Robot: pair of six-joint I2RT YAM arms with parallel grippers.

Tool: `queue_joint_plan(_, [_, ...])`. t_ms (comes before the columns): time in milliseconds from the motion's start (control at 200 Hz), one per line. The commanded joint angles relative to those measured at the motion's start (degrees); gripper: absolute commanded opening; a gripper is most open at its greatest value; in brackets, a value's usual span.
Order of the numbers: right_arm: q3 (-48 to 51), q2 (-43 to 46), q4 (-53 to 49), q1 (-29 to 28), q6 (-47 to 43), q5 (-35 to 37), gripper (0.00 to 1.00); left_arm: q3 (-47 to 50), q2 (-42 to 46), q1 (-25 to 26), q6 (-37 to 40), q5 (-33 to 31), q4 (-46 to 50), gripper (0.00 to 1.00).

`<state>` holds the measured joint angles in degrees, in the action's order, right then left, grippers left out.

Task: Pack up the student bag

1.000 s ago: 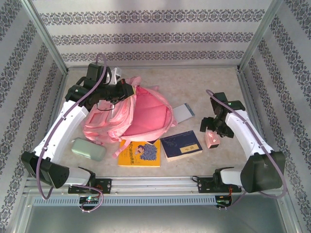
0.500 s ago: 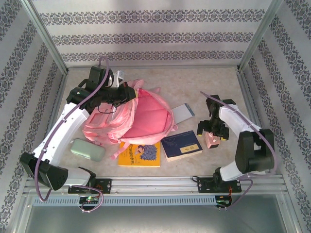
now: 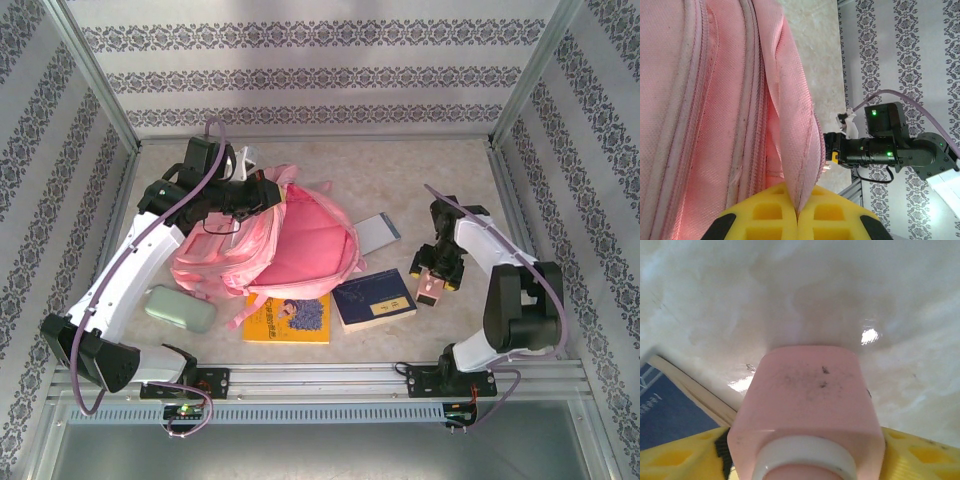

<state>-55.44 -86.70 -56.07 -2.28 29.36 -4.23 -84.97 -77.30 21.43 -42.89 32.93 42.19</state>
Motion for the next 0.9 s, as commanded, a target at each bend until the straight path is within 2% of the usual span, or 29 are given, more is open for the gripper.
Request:
queue_joint_plan(0, [1.55,1.79,1.49,0.44,4.73,-2.62,0.68,-0.98,2.11,1.26,-0.35,2.15,-4.86,0.0])
queue_joint_plan(75, [1.77,1.62,1.49,0.44,5.18,-2.54,0.69,-1.14,1.92,1.32,-0.19,2.14,-4.84,0.0])
queue_joint_plan(265, [2.21,1.86,0.6,-0.57,5.46,-0.1,0.78,-1.14,1.61,1.36,-0.13,1.98,-5.12,0.0])
queue_joint_plan(415, [3.67,2.52,0.47,-1.44,8.07,1.31,0.77,-1.2,1.33,1.4,-0.16,1.9,-5.24,0.0])
queue_joint_plan(595, [6.7,4.67,2.62,-1.92,11.47,1.37,0.67,-1.38,1.21,1.42,-0.25,1.79,-5.33,0.0])
queue_joint_plan(819, [5.43,7.11,1.49,-1.85,11.47,4.92,0.43,-1.9,1.04,1.38,-0.13,1.75,-5.11,0.0])
queue_joint_plan(894, [3.83,8.43,0.54,-1.93,10.83,6.13,0.39,-2.83,0.89,1.36,0.41,1.34,-4.4,0.0])
